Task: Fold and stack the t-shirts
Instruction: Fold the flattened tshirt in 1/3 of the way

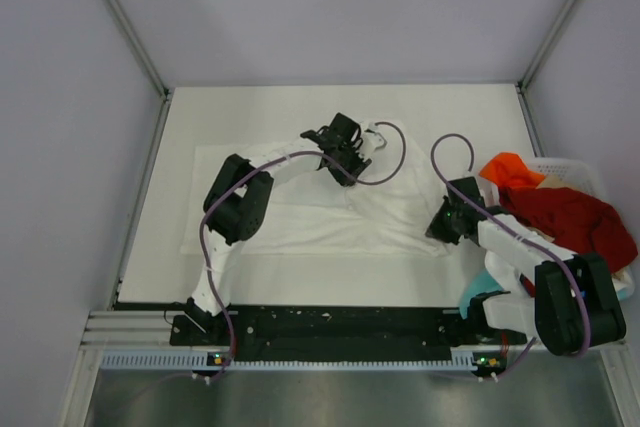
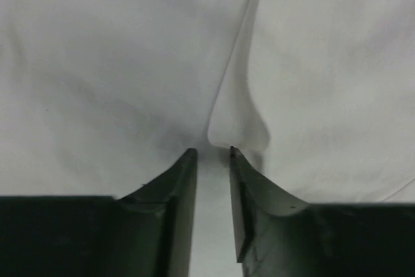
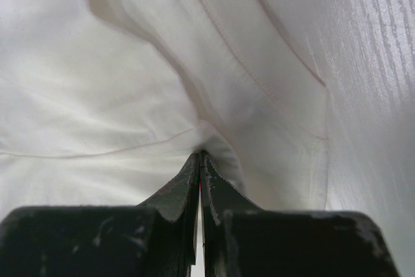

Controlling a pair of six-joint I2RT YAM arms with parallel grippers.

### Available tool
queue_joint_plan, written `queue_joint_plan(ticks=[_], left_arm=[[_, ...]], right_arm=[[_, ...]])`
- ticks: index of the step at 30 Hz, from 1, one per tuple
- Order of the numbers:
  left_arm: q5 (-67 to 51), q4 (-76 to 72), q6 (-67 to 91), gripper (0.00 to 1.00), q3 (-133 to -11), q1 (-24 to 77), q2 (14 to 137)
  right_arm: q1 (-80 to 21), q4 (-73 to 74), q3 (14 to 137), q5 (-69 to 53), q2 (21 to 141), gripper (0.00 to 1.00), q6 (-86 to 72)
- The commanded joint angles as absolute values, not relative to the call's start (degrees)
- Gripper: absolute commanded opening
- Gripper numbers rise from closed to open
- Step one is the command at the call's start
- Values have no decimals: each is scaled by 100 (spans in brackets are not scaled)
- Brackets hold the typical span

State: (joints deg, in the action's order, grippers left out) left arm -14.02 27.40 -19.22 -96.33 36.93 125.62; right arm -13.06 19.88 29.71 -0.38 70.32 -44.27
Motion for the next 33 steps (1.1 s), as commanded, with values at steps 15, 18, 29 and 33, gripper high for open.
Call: queue_joint_plan(ticks=[15, 18, 29, 33], left_arm=[[-123, 4296, -3513, 58, -8819, 3323, 10163], [-97, 5033, -4024, 57, -7729, 2806, 9477], [501, 5732, -5572, 65, -5046, 985, 8191], [474, 5275, -5555, 65, -4510, 940, 8183]], right_arm=[[-1310, 4131, 3639, 968, 5713, 42, -4323], [-1309, 4131, 3332, 704, 5739, 51, -4674], [-1309, 3789, 3032, 729, 6512, 47, -4896], [-1292, 3639, 2927, 659, 6600, 24, -4931]])
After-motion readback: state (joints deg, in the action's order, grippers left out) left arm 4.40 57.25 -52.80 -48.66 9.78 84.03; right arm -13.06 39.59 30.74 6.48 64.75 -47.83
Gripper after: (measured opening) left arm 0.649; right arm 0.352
